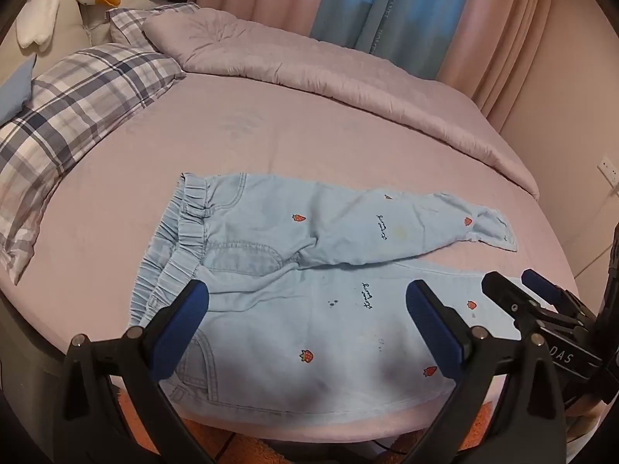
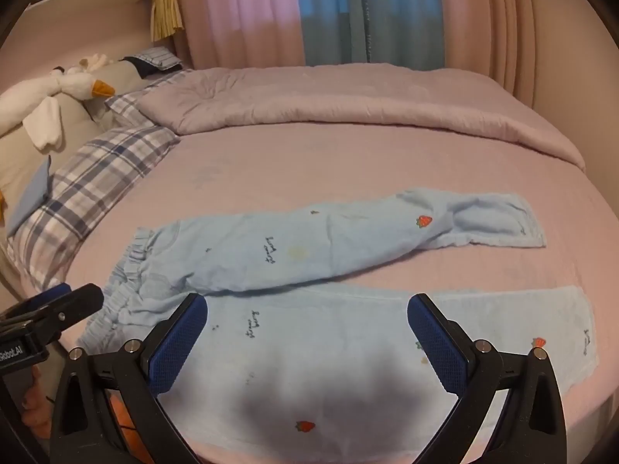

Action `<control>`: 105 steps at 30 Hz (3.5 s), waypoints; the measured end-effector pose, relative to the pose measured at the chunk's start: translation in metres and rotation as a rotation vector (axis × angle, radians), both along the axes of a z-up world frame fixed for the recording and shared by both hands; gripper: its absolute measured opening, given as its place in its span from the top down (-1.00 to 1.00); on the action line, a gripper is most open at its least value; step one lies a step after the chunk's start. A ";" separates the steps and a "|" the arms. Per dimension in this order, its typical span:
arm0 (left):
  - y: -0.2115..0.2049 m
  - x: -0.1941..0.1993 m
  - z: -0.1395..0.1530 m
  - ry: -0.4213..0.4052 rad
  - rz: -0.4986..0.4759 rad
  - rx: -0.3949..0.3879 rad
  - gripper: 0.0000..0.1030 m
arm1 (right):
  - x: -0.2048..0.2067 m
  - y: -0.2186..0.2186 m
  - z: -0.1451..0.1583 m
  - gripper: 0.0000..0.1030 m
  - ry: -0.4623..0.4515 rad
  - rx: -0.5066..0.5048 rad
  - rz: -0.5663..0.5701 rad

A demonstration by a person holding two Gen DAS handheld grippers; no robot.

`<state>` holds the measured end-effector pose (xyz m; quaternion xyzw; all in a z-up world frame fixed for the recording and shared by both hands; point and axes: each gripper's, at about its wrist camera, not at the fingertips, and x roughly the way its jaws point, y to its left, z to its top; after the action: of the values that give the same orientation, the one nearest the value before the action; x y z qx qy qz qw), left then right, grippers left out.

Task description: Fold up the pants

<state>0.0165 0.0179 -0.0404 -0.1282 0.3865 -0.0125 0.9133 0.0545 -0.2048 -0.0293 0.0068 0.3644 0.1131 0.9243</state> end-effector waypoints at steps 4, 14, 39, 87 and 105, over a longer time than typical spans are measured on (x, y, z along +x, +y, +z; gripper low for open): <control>-0.006 0.000 -0.003 0.000 -0.013 0.025 -0.98 | -0.001 -0.003 -0.002 -1.00 0.013 0.000 -0.004; -0.012 -0.004 -0.008 0.011 -0.032 -0.002 -0.97 | -0.005 -0.016 -0.004 -1.00 0.014 0.038 -0.007; -0.017 -0.007 -0.006 0.037 -0.091 -0.060 -0.95 | -0.011 -0.023 -0.007 -1.00 0.021 0.053 -0.033; -0.026 -0.001 -0.008 0.069 -0.099 -0.035 -0.95 | -0.015 -0.049 -0.015 -1.00 0.068 0.106 -0.097; -0.027 0.005 -0.015 0.096 -0.094 -0.035 -0.93 | -0.015 -0.063 -0.018 -1.00 0.077 0.117 -0.150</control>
<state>0.0216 -0.0087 -0.0549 -0.1264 0.4352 -0.0561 0.8896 0.0396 -0.2680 -0.0471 0.0922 0.3910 0.0642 0.9135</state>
